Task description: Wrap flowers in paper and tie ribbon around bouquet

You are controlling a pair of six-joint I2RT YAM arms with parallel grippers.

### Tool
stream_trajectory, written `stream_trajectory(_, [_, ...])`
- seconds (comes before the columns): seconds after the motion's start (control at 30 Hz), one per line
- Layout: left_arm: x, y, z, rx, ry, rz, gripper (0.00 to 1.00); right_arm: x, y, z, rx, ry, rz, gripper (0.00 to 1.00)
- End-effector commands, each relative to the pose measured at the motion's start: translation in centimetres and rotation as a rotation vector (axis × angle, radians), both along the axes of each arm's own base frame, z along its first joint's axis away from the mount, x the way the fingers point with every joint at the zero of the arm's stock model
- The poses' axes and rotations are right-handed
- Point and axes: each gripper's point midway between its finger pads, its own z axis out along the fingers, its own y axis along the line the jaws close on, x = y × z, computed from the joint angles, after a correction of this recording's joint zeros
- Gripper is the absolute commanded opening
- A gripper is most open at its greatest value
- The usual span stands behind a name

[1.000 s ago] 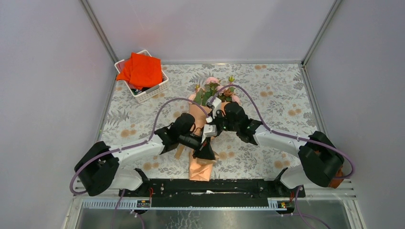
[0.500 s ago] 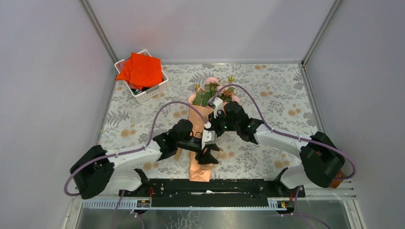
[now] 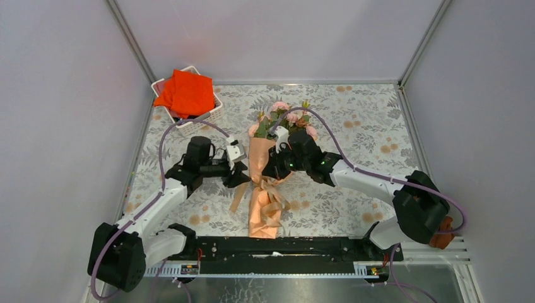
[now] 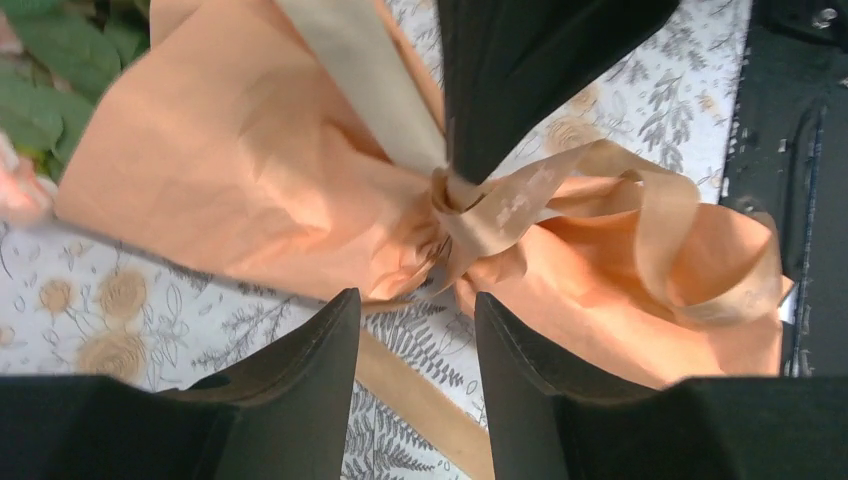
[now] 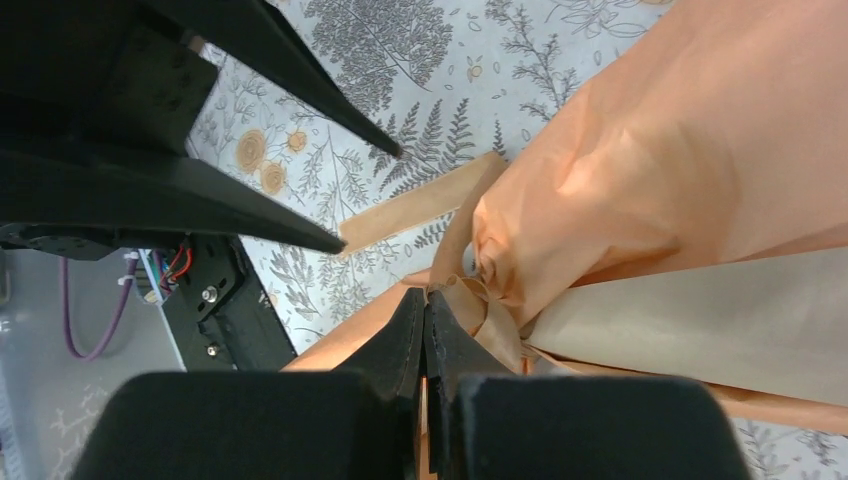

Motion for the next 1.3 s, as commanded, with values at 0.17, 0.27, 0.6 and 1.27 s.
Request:
stream_trajectory(0.17, [1.0,-0.1,-1.5,-0.141,0.024,0.108,0.66,0.7,3.8,1.4,0.130,0.138,-0.080,0.00])
stream_trajectory(0.27, [1.4,-0.8,-1.0,-0.163,-0.019,0.124,0.68,0.8,4.4,1.3,0.151,0.172,-0.090,0.00])
stream_trajectory(0.6, [1.0,-2.3,-0.9,-0.180,-0.060,0.105,0.50,1.0,4.9,1.6,0.169,0.207,-0.106,0.07])
stream_trajectory(1.27, [2.4,-2.0,-2.2,-0.139,0.043,0.345,0.57,1.1,4.6,1.1,0.149,0.292,-0.185,0.09])
